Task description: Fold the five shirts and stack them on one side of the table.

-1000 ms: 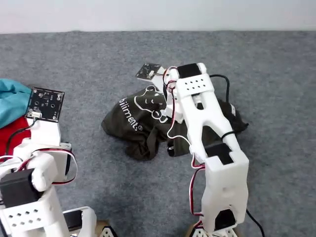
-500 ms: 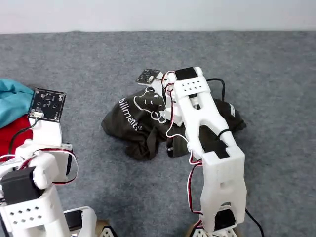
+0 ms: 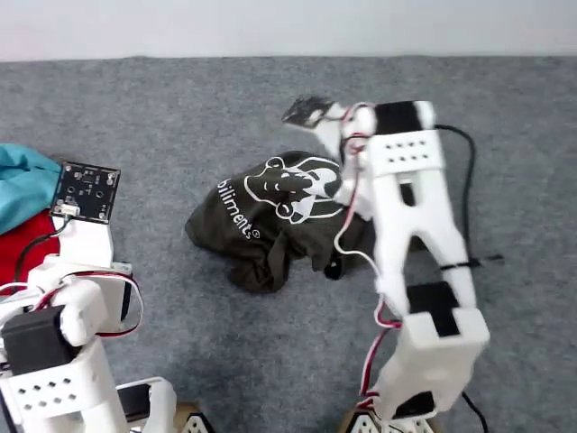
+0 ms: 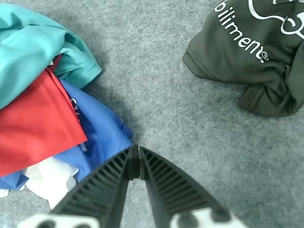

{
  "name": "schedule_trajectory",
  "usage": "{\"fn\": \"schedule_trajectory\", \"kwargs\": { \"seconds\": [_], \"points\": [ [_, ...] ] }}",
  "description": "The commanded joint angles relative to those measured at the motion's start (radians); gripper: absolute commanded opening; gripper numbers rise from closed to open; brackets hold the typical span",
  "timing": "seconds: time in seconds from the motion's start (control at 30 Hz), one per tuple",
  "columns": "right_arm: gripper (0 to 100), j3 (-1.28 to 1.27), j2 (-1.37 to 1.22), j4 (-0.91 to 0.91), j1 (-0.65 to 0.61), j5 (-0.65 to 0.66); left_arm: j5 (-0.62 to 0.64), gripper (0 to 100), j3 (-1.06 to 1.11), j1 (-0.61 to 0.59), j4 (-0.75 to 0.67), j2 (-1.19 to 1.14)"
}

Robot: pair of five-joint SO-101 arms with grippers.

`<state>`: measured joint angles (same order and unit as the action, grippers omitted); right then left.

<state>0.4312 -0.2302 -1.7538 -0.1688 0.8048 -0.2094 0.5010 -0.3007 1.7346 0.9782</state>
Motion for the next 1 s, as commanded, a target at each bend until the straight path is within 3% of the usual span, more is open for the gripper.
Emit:
{"fn": "schedule_trajectory", "kwargs": {
  "seconds": [0.0,0.33,0.73,0.97],
  "points": [
    [1.0,0.043,0.124,-0.044,0.065,0.011,0.011,1,0.001,0.002,0.017,0.006],
    [1.0,-0.232,0.464,-0.042,0.255,0.109,0.003,3,0.005,0.026,-0.066,-0.086],
    [1.0,-0.413,0.657,-0.039,0.575,0.219,-0.017,3,-0.076,0.354,-0.124,-0.5],
    [1.0,-0.503,0.664,0.013,0.671,0.216,-0.052,3,-0.128,0.529,-0.215,-0.721]
  ]
}}
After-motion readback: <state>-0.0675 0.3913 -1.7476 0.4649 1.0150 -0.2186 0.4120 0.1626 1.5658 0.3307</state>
